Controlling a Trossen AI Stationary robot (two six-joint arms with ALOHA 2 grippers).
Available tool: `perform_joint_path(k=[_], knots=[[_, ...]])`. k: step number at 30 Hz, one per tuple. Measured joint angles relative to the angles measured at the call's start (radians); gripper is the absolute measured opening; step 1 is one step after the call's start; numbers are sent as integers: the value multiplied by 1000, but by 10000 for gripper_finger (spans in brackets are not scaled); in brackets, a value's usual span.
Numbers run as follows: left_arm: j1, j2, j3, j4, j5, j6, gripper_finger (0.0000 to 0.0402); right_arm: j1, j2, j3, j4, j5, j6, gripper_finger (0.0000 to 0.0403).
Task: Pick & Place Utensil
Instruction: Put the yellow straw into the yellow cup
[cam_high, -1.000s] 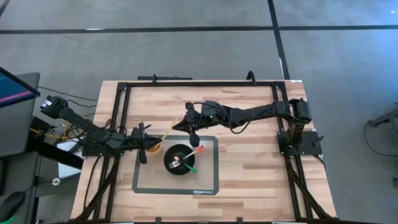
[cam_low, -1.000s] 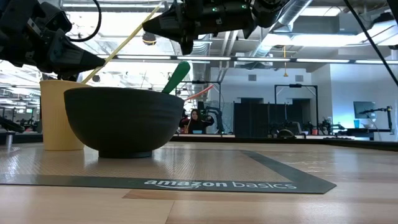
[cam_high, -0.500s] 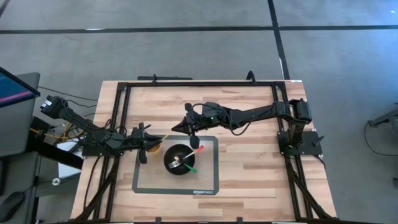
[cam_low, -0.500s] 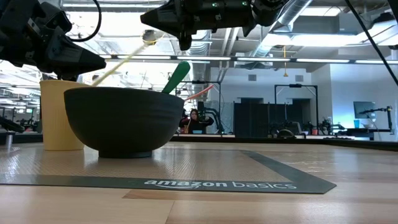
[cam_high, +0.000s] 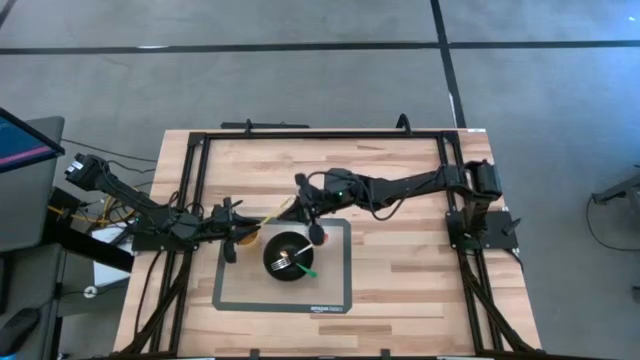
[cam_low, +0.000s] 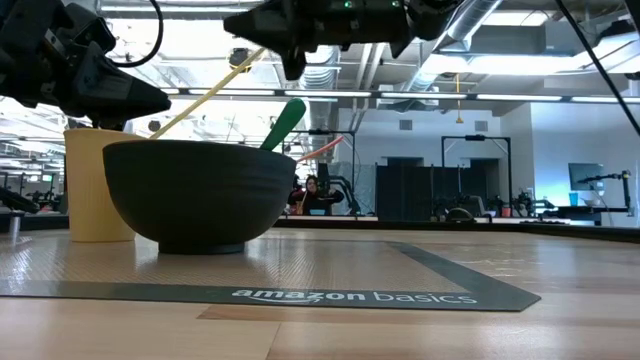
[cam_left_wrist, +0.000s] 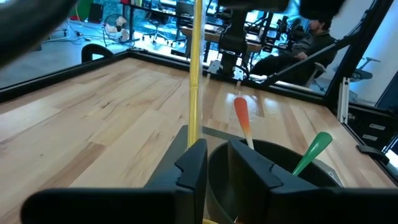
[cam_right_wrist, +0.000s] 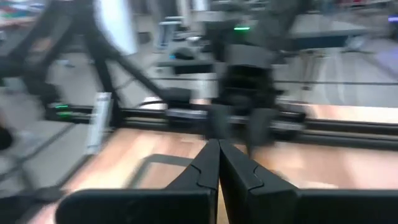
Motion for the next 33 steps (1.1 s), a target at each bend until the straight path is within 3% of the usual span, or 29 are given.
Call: perform_joint_path(k=[3,7,10,14,17,24,28,33], knots=[[0,0,0,30,0,0,57,22,-11,5,-18,-47,20,1],[0,-2,0,90,0,21,32,38,-48,37,-127,-11,-29,1],[0,-1,0,96,0,53,8,39,-92,41,-209,151,-60,1],[0,-1,0,101,0,55,7,37,-148,41,-402,454,-34,1],[0,-1,0,110,0,56,7,37,-174,39,-547,553,-26,1],[0,-1,0,126,0,56,7,56,-206,39,-546,561,-31,1],[0,-1,0,177,0,56,5,16,-136,40,-474,628,11,1],[0,-1,0,197,0,57,7,-51,-45,35,-350,546,42,1]])
